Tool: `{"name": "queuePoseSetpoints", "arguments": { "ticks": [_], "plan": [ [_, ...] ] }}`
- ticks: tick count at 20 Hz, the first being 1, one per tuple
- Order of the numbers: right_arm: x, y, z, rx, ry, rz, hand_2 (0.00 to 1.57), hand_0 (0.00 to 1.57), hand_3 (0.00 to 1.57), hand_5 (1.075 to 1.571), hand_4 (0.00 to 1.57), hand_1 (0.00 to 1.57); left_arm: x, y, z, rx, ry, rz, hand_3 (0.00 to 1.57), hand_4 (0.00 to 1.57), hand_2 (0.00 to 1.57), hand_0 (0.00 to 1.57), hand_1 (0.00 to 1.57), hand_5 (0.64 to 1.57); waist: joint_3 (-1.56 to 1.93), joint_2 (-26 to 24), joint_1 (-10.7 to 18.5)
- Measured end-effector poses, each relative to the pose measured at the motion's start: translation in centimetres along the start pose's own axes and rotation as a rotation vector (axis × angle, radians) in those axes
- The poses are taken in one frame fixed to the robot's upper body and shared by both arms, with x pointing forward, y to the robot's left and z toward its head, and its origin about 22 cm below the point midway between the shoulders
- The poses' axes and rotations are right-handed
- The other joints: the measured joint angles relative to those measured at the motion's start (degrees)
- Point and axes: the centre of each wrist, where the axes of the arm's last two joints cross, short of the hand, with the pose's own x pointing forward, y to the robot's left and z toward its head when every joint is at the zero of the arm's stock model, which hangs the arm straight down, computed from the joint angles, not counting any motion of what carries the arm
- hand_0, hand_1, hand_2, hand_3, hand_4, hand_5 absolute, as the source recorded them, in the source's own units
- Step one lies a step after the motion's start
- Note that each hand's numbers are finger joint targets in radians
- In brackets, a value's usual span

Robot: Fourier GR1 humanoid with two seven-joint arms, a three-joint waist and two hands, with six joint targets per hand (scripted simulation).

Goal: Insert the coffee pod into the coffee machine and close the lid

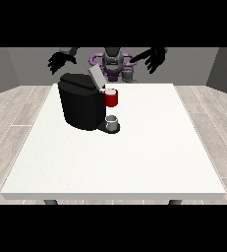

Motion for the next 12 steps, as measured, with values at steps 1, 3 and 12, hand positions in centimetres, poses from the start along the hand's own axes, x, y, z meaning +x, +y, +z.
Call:
{"name": "queuePoseSetpoints", "arguments": {
  "ticks": [1, 3, 12],
  "plan": [
    [0.1, -0.2, 0.0, 0.009, 0.004, 0.007, 0.00, 0.00, 0.00, 1.571, 0.37, 0.00, -0.8, -1.0, 0.3, -0.001, 0.006, 0.041, 0.00, 0.00, 0.00, 0.00, 0.00, 1.571, 0.01, -1.22, 0.88],
    [0.6, -0.6, -0.1, 0.028, 0.001, 0.009, 0.00, 0.00, 0.00, 1.571, 0.26, 0.00, -2.4, -2.5, 1.2, -0.006, 0.016, 0.117, 0.00, 0.00, 0.00, 0.00, 0.00, 1.571, 0.02, -3.24, 2.57],
    [4.7, -0.6, -1.9, 0.134, -0.059, 0.031, 0.00, 0.00, 0.00, 1.571, 0.00, 0.00, -6.7, -5.8, 4.4, 0.007, 0.071, 0.356, 0.00, 0.00, 0.00, 0.00, 0.00, 1.571, 0.05, -7.09, 7.98]
  ]
}}
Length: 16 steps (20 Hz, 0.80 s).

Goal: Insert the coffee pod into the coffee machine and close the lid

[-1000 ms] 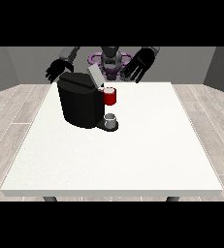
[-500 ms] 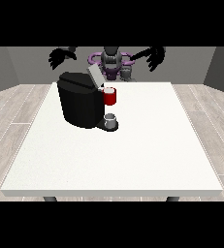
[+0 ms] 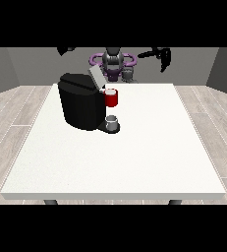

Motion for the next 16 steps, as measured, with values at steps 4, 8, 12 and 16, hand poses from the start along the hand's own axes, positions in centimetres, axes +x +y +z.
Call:
{"name": "queuePoseSetpoints", "arguments": {
  "ticks": [4, 8, 12, 16],
  "plan": [
    [1.0, 0.5, -0.7, 0.046, -0.011, 0.032, 0.00, 0.00, 0.00, 1.571, 0.14, 0.00, -1.0, -0.5, 1.0, -0.006, -0.005, 0.064, 0.00, 0.06, 0.00, 0.00, 0.00, 1.571, 0.01, 0.08, 2.25],
    [1.0, 1.2, -1.3, 0.071, -0.009, 0.068, 0.00, 0.00, 0.00, 1.571, 0.16, 0.00, -1.8, -1.9, 1.8, -0.021, -0.007, 0.124, 0.00, 0.00, 0.00, 0.00, 0.00, 1.571, 0.02, 0.20, 5.04],
    [0.7, 2.0, -1.7, 0.096, -0.005, 0.080, 0.00, 0.00, 0.00, 1.571, 0.00, 0.00, -1.8, -2.5, 2.8, -0.018, -0.010, 0.150, 0.00, 0.20, 0.00, 0.00, 0.00, 1.571, 0.04, 0.60, 6.25],
    [1.1, 2.4, -2.8, 0.101, -0.015, 0.057, 0.00, 0.00, 0.00, 1.571, 0.00, 0.00, -1.0, -2.4, 3.6, -0.020, -0.060, 0.157, 0.00, 0.00, 0.00, 0.00, 0.00, 1.571, 0.04, 3.19, 7.07]
  ]
}}
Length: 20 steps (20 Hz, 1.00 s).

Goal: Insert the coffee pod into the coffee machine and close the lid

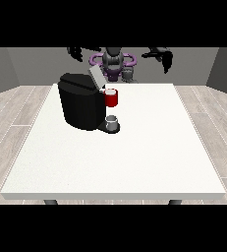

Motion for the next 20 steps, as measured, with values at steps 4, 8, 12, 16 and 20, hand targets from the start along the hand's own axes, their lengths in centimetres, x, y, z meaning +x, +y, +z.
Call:
{"name": "queuePoseSetpoints", "arguments": {
  "ticks": [4, 8, 12, 16, 20],
  "plan": [
    [-0.2, -1.0, -1.0, -0.004, -0.004, -0.007, 0.00, 0.00, 0.00, 1.571, 0.00, 0.00, 0.3, -0.7, 1.0, 0.012, -0.018, 0.009, 0.00, 0.00, 0.00, 0.00, 0.00, 1.571, 0.00, 2.22, 0.61],
    [-0.7, -1.8, -1.9, -0.019, -0.001, -0.021, 0.00, 0.00, 0.00, 1.571, 0.00, 0.00, 2.2, -0.7, 1.1, 0.022, -0.048, 0.020, 0.00, 0.00, 0.00, 0.00, 0.00, 1.571, 0.00, 4.66, 1.19],
    [-0.1, -1.6, -3.3, -0.004, -0.011, -0.020, 0.00, 0.00, 0.00, 1.571, 0.00, 0.00, 2.9, -0.2, 2.2, 0.041, -0.066, 0.007, 0.00, 0.00, 0.00, 0.00, 0.00, 1.571, 0.01, 6.53, 0.46],
    [0.2, -0.9, -4.2, 0.022, -0.014, -0.004, 0.00, 0.00, 0.00, 1.571, 0.00, 0.00, 2.7, 0.1, 3.3, 0.063, -0.063, -0.006, 0.00, 0.00, 0.00, 0.00, 0.00, 1.571, 0.00, 8.08, -0.39],
    [0.7, -0.2, -5.1, 0.044, -0.019, 0.021, 0.00, 0.00, 0.00, 1.571, 0.00, 0.00, 3.4, 0.6, 4.1, 0.076, -0.070, -0.013, 0.00, 0.00, 0.00, 0.00, 0.00, 1.571, -0.01, 8.70, -0.77]
  ]
}}
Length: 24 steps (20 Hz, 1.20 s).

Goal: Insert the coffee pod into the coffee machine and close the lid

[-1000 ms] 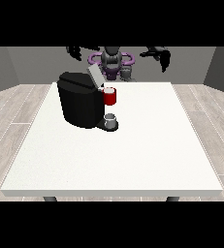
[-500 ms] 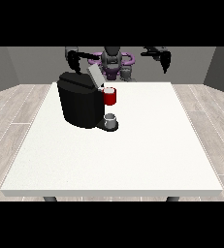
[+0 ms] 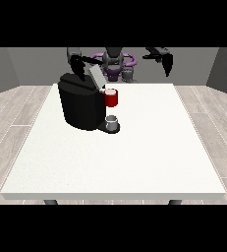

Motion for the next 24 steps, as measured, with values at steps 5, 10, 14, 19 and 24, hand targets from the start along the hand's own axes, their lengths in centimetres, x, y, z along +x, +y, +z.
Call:
{"name": "queuePoseSetpoints", "arguments": {
  "ticks": [5, 10, 14, 19, 24],
  "plan": [
    [0.7, 0.7, -0.9, 0.018, -0.036, 0.007, 0.00, 0.00, 0.00, 1.571, 0.04, 0.00, 0.3, 0.3, 0.6, 0.025, -0.026, -0.007, 0.00, 0.00, 0.00, 0.00, 0.00, 1.571, -0.08, 1.45, -0.63],
    [1.5, 1.4, -1.9, 0.032, -0.075, 0.028, 0.00, 0.00, 0.00, 1.571, 0.00, 0.00, 1.0, 0.9, 0.4, 0.037, -0.049, -0.012, 0.00, 0.00, 0.00, 0.00, 0.00, 1.571, -0.26, 2.90, -1.11],
    [2.1, 2.0, -2.5, 0.049, -0.088, 0.031, 0.00, 0.00, 0.00, 1.571, 0.00, 0.00, 0.7, 0.7, 0.7, 0.033, -0.041, -0.022, 0.00, 0.00, 0.00, 0.00, 0.00, 1.571, -0.18, 3.18, -1.00],
    [3.1, 2.6, -3.4, 0.058, -0.105, 0.032, 0.00, 0.00, 0.00, 1.571, 0.08, 0.00, 0.6, 1.2, 0.8, 0.044, -0.047, -0.032, 0.00, 0.00, 0.00, 0.00, 0.00, 1.571, -0.09, 3.80, -1.08],
    [3.7, 3.6, -4.2, 0.091, -0.092, 0.057, 0.00, 0.00, 0.00, 1.571, 0.14, 0.00, 0.6, 0.6, 0.7, 0.049, -0.046, -0.034, 0.00, 0.02, 0.00, 0.00, 0.00, 1.571, -0.02, 4.02, -0.52]
  ]
}}
